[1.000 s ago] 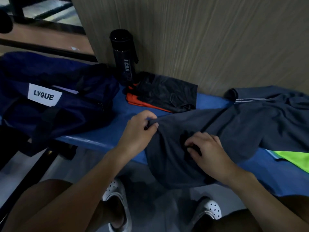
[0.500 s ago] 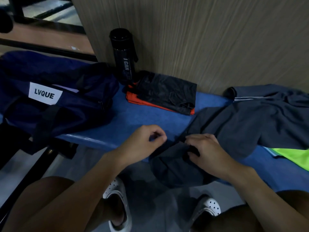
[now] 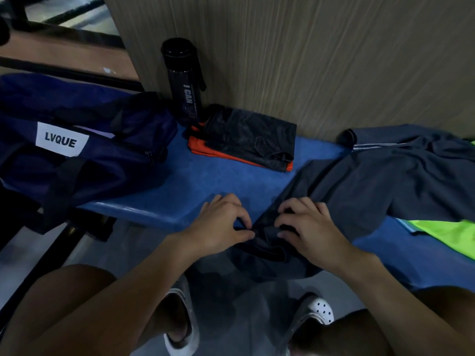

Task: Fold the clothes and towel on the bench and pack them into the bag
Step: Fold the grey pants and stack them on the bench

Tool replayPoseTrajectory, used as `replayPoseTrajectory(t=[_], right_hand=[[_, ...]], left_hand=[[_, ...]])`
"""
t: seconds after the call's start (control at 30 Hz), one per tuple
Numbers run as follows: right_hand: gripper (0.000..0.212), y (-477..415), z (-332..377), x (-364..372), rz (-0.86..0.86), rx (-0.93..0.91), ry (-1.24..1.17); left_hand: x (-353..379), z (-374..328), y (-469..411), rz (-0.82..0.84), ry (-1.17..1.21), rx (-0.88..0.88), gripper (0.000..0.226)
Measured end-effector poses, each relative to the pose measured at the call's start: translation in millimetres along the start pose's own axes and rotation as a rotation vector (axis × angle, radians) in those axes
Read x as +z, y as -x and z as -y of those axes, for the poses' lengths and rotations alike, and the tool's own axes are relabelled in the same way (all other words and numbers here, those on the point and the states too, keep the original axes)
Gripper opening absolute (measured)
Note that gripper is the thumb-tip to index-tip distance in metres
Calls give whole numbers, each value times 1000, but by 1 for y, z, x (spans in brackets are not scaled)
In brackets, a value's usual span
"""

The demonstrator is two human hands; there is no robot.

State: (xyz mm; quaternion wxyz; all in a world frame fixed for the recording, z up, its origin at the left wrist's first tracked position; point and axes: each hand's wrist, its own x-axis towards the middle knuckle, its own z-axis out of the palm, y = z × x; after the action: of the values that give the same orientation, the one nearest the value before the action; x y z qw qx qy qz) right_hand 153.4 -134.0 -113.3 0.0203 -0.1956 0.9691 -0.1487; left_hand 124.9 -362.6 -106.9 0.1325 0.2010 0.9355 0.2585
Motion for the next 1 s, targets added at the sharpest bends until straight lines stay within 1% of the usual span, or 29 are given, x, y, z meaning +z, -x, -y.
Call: replayPoseTrajectory(t=[0.03,0.07,0.13,0.2,0.23,0.3,0.37,0.43,0.53,0.57,0.6,0.67,0.73,0.77,0.8,0.83,0.87,0.9,0.93,0.97,1.0], right_hand=[[12,1,-1,0,-55,-11,-19],[12,2,-2,-1,-104,-15,-35],[20,5,-5,-6,-194,-12,-72],[31,11,-9,-12,-230,20,-134],[37,15,-12,-15,-220,41,-177],[46,24,-19,-20,-173,54,-227],[47,33,-22,-23,-155,37,-231],[42,40,-23,-26,-191,16,-238],[39,47,-24,-31,-261,31,-263],[41,50,-24,-33,-280,36,-266],[43,51,-24,-34,-304,38,-264],[45,53,-24,-38,-371,51,-265],[39,52,-25,-40,-454,62,-266],[33,51,-26,-41,-497,77,-269],[30,50,-27,-43,-531,107,-287],[28,48,-28,-44,-550,142,-325],[27,47,-30,-46,-557,175,-368],[30,46,-31,-46,-553,199,-403],[33,46,-31,-47,-543,213,-421],[34,45,-31,-47,-533,222,-431],[30,44,-31,-47,-531,232,-439]], left_hand=[[-1,0,1,19,-1,1,23],[-2,0,1,43,3,3,29],[-5,0,3,112,29,13,40],[-3,-1,3,148,55,27,42],[0,-2,2,124,67,33,38],[8,-5,-2,-1,96,24,30],[15,-8,-7,-93,87,-5,33],[19,-11,-10,-105,-2,-28,33],[23,-18,-14,-122,-75,-23,15],[23,-19,-15,-138,-51,0,11],[23,-21,-17,-156,-2,19,12],[20,-21,-22,-240,185,59,19],[14,-21,-29,-302,371,87,18],[11,-24,-30,-291,438,108,14],[10,-25,-30,-246,503,128,9],[8,-28,-29,-162,573,144,5],[9,-28,-27,-45,613,128,21],[10,-29,-23,88,596,110,49],[12,-28,-18,188,496,88,78],[13,-27,-13,248,347,87,100],[16,-27,-8,257,184,113,112]])
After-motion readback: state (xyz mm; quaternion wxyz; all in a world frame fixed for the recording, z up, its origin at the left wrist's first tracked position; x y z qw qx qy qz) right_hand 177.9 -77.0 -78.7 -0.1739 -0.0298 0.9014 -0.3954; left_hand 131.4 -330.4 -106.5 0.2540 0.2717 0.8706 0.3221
